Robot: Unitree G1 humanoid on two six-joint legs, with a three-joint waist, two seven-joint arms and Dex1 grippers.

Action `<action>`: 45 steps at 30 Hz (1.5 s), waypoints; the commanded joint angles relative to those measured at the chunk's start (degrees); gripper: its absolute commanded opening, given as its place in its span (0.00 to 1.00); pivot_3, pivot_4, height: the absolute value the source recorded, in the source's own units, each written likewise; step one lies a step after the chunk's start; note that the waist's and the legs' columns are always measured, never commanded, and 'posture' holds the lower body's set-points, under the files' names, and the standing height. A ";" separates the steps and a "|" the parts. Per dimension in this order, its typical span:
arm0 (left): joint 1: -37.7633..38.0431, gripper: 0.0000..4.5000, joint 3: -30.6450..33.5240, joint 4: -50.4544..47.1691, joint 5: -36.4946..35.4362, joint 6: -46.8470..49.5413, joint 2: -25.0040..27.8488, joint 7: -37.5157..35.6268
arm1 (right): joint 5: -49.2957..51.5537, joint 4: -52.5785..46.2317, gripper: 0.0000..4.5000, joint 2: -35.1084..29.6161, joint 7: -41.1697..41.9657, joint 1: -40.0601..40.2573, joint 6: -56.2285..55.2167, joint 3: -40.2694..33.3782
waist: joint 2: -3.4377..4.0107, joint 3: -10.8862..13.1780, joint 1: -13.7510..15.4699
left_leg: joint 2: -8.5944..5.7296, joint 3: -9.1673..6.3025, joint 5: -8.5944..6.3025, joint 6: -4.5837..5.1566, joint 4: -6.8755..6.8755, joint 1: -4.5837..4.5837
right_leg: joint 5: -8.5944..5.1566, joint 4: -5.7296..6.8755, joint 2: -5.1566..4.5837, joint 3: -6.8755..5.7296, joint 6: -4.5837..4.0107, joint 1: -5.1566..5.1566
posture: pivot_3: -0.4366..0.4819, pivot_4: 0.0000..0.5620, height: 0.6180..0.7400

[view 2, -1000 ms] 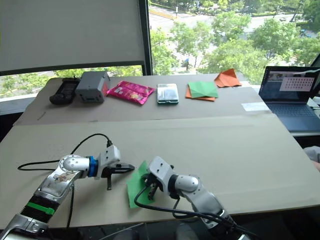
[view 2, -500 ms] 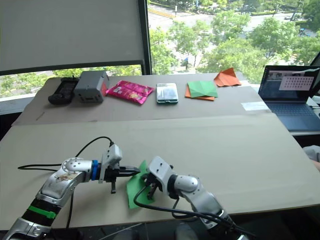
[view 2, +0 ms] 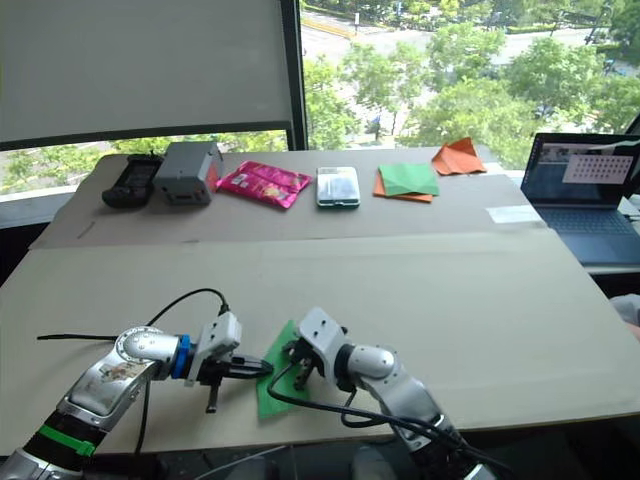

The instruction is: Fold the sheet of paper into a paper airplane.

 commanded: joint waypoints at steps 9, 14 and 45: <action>0.86 0.01 -2.47 3.19 5.61 -4.33 1.08 0.78 | -0.54 14.72 0.00 2.55 -0.85 -7.32 -0.46 -3.36 | 0.19 -0.22 -0.03 | 0.00 0.01 0.01 0.01 0.02 0.03 | 0.00 0.03 0.00 0.00 0.00 0.04 | 0.48 0.27 1.00; 1.35 0.01 -2.21 2.54 5.56 -3.96 1.20 1.10 | -1.11 18.91 0.00 3.30 0.32 -8.92 -1.83 -3.21 | 0.26 -0.33 -0.10 | 0.00 0.01 0.01 0.01 0.03 0.04 | 0.00 0.04 0.00 0.00 0.00 0.07 | 0.48 0.27 1.00; 0.81 0.01 -1.71 3.69 6.10 -4.16 1.63 2.12 | -3.78 5.88 0.00 -4.21 3.95 5.87 5.35 6.81 | 0.14 -0.77 -0.17 | 0.02 0.02 -0.12 0.05 -0.04 0.09 | -0.06 0.02 0.00 0.00 -0.08 0.04 | 0.48 0.27 1.00</action>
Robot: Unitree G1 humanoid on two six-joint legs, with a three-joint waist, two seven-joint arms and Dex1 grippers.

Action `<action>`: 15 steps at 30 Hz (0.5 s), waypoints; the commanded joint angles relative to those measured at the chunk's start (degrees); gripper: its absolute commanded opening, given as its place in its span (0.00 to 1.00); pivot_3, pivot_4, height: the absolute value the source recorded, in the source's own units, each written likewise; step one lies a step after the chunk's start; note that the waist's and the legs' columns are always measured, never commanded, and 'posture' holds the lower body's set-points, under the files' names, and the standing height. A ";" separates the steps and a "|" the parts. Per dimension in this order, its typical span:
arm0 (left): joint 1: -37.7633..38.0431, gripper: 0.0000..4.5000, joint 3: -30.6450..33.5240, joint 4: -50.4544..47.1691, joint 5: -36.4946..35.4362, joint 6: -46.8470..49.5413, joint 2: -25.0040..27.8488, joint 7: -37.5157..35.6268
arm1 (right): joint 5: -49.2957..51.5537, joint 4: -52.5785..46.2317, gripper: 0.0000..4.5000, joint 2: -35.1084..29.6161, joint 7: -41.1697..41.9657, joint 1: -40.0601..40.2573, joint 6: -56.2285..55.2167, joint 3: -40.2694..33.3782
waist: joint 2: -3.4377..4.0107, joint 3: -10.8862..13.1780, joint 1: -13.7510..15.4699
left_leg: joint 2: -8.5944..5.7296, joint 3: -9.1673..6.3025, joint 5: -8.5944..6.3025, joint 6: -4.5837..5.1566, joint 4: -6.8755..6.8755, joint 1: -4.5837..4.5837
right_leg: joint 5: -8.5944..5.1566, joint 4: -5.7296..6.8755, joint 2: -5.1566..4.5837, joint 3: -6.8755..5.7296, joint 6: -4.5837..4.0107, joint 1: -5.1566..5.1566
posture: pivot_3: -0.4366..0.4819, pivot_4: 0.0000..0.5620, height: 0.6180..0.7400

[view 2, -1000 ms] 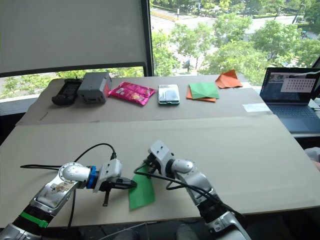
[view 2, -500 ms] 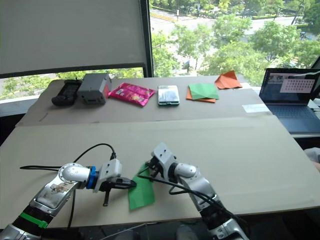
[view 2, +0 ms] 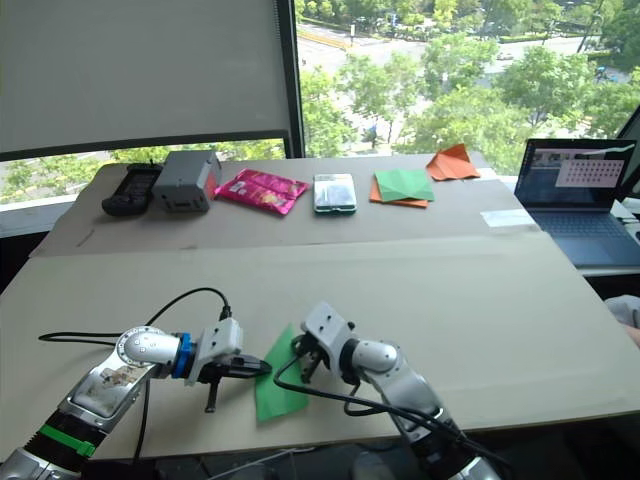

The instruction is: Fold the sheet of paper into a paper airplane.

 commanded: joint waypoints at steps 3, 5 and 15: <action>0.67 0.01 -0.78 2.05 2.93 0.75 1.20 0.95 | -1.15 2.58 0.00 -3.80 3.87 5.52 7.26 7.48 | -0.02 -0.07 0.02 | 0.00 0.01 -0.03 -0.02 0.01 0.00 | -0.02 -0.01 0.00 0.00 0.00 0.01 | 0.48 0.27 1.00; 0.69 0.01 -0.78 2.07 2.95 0.75 1.19 0.96 | -1.42 1.77 0.00 -4.86 4.21 5.83 7.50 8.55 | -0.02 -0.09 0.01 | 0.00 0.01 -0.04 -0.02 0.01 0.00 | -0.02 -0.02 0.00 0.00 0.00 0.00 | 0.48 0.27 1.00; 0.77 0.01 -0.91 2.31 3.24 0.53 1.11 1.07 | -3.43 -1.97 0.00 -9.84 7.05 5.97 6.31 13.59 | -0.04 -0.17 0.02 | 0.00 0.01 -0.16 -0.17 0.00 0.06 | -0.05 -0.03 -0.01 0.00 0.00 0.01 | 0.48 0.27 1.00</action>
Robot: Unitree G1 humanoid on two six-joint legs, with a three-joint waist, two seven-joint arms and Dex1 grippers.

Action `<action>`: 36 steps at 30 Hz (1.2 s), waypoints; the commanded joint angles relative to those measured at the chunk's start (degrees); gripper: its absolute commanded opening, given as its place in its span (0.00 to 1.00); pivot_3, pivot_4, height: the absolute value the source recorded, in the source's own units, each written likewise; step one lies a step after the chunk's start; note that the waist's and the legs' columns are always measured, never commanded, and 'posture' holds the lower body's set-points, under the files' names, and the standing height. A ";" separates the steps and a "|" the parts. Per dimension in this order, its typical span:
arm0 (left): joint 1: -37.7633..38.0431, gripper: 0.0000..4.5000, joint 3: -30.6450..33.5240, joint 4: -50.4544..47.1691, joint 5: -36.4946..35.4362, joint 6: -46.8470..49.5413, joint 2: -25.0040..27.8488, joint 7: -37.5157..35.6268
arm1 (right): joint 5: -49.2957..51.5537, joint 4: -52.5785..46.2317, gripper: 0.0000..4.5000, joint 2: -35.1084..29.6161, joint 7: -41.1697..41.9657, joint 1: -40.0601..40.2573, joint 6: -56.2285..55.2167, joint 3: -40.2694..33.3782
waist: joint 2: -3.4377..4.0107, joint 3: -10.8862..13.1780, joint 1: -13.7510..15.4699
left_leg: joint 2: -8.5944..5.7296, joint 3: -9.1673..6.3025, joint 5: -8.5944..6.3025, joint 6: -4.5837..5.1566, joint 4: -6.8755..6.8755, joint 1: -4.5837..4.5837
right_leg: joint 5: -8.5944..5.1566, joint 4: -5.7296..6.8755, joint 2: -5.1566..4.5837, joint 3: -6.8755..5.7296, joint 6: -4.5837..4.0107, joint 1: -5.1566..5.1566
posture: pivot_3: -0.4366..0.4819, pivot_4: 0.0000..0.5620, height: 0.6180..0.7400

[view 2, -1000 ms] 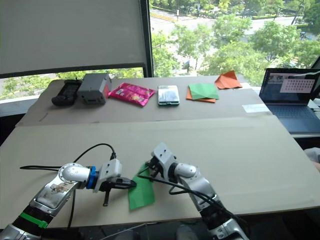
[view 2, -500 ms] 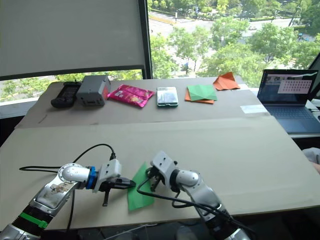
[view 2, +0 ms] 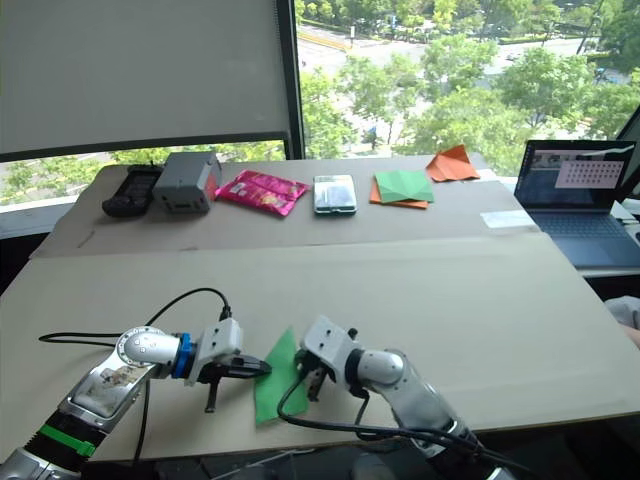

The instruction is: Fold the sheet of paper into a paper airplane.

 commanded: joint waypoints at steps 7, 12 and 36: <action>0.52 0.01 -1.01 2.27 3.24 0.63 1.00 1.19 | -3.22 3.51 0.00 -5.45 9.11 3.03 4.11 11.32 | -0.02 -0.04 0.00 | 0.00 0.01 -0.01 -0.01 0.00 0.03 | -0.01 -0.02 0.00 0.00 0.00 0.01 | 0.48 0.27 1.00; 0.30 0.01 -1.13 2.53 3.36 0.62 0.90 1.21 | -4.33 2.44 0.00 -7.01 12.28 2.10 1.71 12.20 | -0.02 -0.04 0.03 | 0.00 0.01 -0.02 -0.03 0.00 0.04 | -0.02 -0.02 -0.01 0.00 0.01 0.01 | 0.48 0.27 1.00; -0.18 0.01 -1.50 3.49 3.47 -0.25 0.93 0.91 | 2.09 -1.00 0.00 -2.00 10.37 -0.85 -0.29 -0.53 | -0.15 0.37 0.00 | 0.00 -0.01 -0.02 -0.03 0.05 -0.01 | -0.04 -0.02 0.00 0.00 0.02 -0.07 | 0.48 0.27 1.00</action>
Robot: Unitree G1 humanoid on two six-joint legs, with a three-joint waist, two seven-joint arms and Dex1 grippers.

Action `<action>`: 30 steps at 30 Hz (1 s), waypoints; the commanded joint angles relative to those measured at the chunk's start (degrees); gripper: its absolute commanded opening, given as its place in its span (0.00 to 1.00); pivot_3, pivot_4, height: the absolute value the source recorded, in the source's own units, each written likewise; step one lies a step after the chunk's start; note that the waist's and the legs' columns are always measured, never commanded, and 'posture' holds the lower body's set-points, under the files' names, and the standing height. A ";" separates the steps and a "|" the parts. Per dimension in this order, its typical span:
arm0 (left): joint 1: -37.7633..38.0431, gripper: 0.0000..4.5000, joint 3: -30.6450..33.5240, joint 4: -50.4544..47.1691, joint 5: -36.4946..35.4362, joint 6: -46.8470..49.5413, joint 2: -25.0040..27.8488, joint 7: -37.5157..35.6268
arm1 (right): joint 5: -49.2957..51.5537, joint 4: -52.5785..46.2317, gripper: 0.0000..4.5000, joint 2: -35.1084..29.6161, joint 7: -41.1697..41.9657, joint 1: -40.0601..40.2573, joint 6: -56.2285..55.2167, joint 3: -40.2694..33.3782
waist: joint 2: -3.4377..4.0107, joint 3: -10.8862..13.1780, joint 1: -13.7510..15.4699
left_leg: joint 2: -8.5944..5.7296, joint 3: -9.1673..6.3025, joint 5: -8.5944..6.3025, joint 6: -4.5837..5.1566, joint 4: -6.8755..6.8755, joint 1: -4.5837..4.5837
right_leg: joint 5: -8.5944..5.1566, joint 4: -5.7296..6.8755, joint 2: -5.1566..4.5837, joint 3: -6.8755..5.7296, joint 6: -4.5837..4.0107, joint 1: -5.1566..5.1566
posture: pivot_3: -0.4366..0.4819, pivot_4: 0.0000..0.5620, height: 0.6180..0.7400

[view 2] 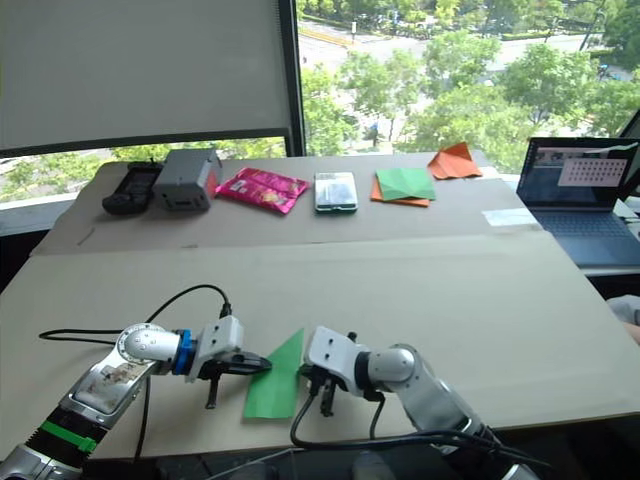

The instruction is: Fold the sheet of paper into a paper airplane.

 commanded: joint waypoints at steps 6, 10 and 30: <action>1.04 0.01 -1.13 1.89 3.22 1.41 1.09 0.94 | 5.63 -3.10 0.00 3.47 -1.77 2.15 1.40 -5.38 | -0.02 0.16 0.03 | 0.00 -0.01 -0.01 -0.01 0.00 -0.01 | 0.00 0.01 0.00 0.00 0.00 -0.03 | 0.48 0.27 1.00; 1.24 0.01 -1.14 1.57 3.26 1.47 1.22 0.88 | 7.71 -5.39 0.00 4.74 -1.83 2.85 0.85 -5.79 | 0.10 0.40 0.04 | -0.01 -0.01 0.01 0.01 0.01 -0.08 | 0.00 0.00 0.00 0.00 0.00 -0.06 | 0.48 0.27 1.00; 1.43 0.01 -0.87 0.96 3.33 1.71 1.63 0.72 | 6.06 4.67 0.00 2.82 -0.14 9.33 -7.33 -1.39 | 0.01 0.40 0.02 | 0.00 0.00 0.01 0.01 0.00 -0.04 | 0.01 -0.01 -0.01 0.01 0.01 -0.01 | 0.48 0.27 1.00</action>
